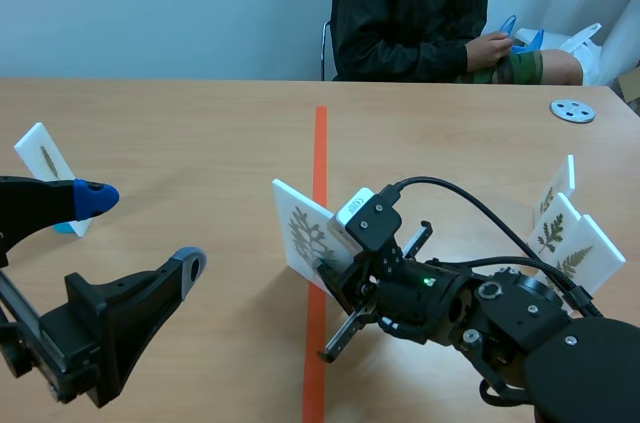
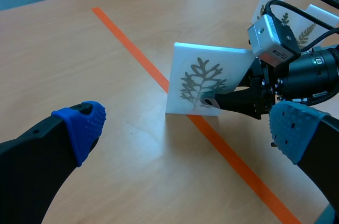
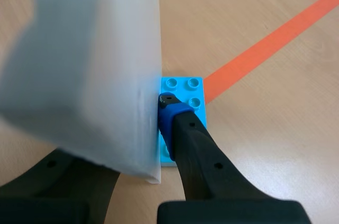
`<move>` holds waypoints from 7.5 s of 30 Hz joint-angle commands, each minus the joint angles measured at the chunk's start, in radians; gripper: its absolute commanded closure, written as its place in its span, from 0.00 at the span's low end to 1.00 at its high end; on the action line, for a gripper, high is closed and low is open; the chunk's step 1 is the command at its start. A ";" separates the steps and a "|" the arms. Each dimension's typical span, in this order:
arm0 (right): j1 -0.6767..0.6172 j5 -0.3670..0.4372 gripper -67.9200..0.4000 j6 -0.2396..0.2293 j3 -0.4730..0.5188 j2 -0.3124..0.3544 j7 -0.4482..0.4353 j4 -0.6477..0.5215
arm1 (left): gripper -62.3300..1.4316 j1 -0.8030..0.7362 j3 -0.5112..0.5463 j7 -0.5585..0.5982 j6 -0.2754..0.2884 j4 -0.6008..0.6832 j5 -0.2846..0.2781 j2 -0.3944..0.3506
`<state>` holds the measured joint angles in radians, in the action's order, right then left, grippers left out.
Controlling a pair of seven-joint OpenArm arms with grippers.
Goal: Sort the leaf by its shape. The table is split by an orange tape line. A compound leaf with several leaflets goes to the left side, a simple leaf with one blade goes to the right side. Return to the home posture when a red brick is placed on the table.
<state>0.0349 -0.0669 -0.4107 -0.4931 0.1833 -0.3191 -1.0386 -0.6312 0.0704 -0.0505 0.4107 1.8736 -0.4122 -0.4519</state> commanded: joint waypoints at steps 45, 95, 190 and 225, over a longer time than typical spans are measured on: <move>-0.554 0.294 0.98 -0.122 0.566 0.013 0.159 -0.641 | 0.00 0.003 0.005 0.016 -0.005 0.006 -0.010 0.003; -0.381 0.281 0.68 -0.091 0.731 0.058 0.066 -0.217 | 0.00 0.003 0.005 0.032 -0.005 0.006 -0.010 0.003; -0.528 0.481 0.10 0.078 0.293 0.205 0.473 -0.962 | 0.00 0.003 0.005 0.035 -0.005 0.006 -0.010 0.005; -0.528 0.478 0.00 0.078 0.293 0.207 0.467 -0.962 | 0.00 0.003 0.005 0.034 -0.005 0.006 -0.010 0.005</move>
<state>-0.5049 0.4049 -0.3359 -0.2108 0.3882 0.1654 -1.9999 -0.6312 0.0704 -0.0326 0.4076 1.8736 -0.4122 -0.4515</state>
